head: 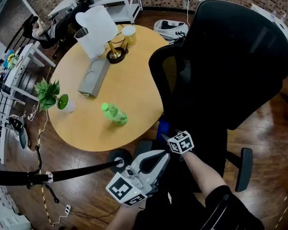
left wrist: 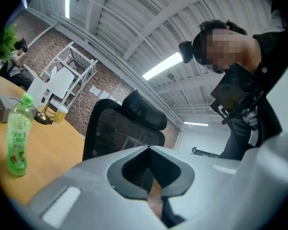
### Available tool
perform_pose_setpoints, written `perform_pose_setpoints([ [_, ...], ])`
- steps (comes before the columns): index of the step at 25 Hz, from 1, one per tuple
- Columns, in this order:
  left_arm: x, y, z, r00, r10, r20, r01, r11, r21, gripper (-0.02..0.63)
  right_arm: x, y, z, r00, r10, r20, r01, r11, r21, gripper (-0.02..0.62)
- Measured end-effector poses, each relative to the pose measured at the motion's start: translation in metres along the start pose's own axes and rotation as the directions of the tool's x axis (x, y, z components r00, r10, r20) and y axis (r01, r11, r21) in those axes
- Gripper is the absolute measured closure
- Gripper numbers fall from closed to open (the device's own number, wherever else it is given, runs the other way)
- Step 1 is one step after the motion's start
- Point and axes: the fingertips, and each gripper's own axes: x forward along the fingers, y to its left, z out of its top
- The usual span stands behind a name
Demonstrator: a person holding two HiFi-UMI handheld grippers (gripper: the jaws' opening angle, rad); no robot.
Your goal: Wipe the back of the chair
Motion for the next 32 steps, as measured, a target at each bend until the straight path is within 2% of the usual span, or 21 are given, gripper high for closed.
perform_pose_setpoints([
  [2, 0.008, 0.0, -0.001, 1.0, 0.003, -0.006, -0.003, 1.0, 0.0, 0.606, -0.013, -0.05, -0.013, 0.992, -0.125, -0.025, 0.127, 0.986, 0.109, 0.54],
  [5, 0.022, 0.002, -0.006, 1.0, 0.004, -0.014, -0.004, 1.0, 0.002, 0.606, -0.045, -0.114, -0.026, 0.96, -0.275, -0.059, 0.281, 0.942, 0.18, 0.54],
  [11, 0.062, -0.004, -0.015, 0.997, -0.063, -0.038, 0.063, 0.998, 0.004, 0.606, -0.11, -0.174, -0.05, 0.916, -0.39, -0.096, 0.402, 0.891, 0.21, 0.54],
  [16, 0.097, -0.026, -0.023, 0.987, -0.146, -0.072, 0.146, 0.989, 0.002, 0.606, -0.178, -0.218, -0.078, 0.851, -0.514, -0.102, 0.518, 0.794, 0.317, 0.54],
  [23, 0.133, -0.058, -0.044, 0.958, -0.257, -0.125, 0.257, 0.966, -0.011, 0.606, -0.247, -0.247, -0.103, 0.78, -0.623, -0.068, 0.584, 0.684, 0.437, 0.54],
  [28, 0.15, -0.083, -0.052, 0.929, -0.336, -0.156, 0.337, 0.941, -0.023, 0.606, -0.277, -0.24, -0.091, 0.748, -0.664, 0.001, 0.582, 0.656, 0.48, 0.54],
  [30, 0.152, -0.091, -0.053, 0.918, -0.36, -0.164, 0.361, 0.932, -0.027, 0.606, -0.295, -0.236, -0.078, 0.726, -0.686, 0.045, 0.579, 0.645, 0.5, 0.54],
  [32, 0.153, -0.098, -0.05, 0.91, -0.379, -0.167, 0.381, 0.924, -0.021, 0.606, -0.318, -0.23, -0.057, 0.701, -0.704, 0.111, 0.572, 0.649, 0.502, 0.54],
])
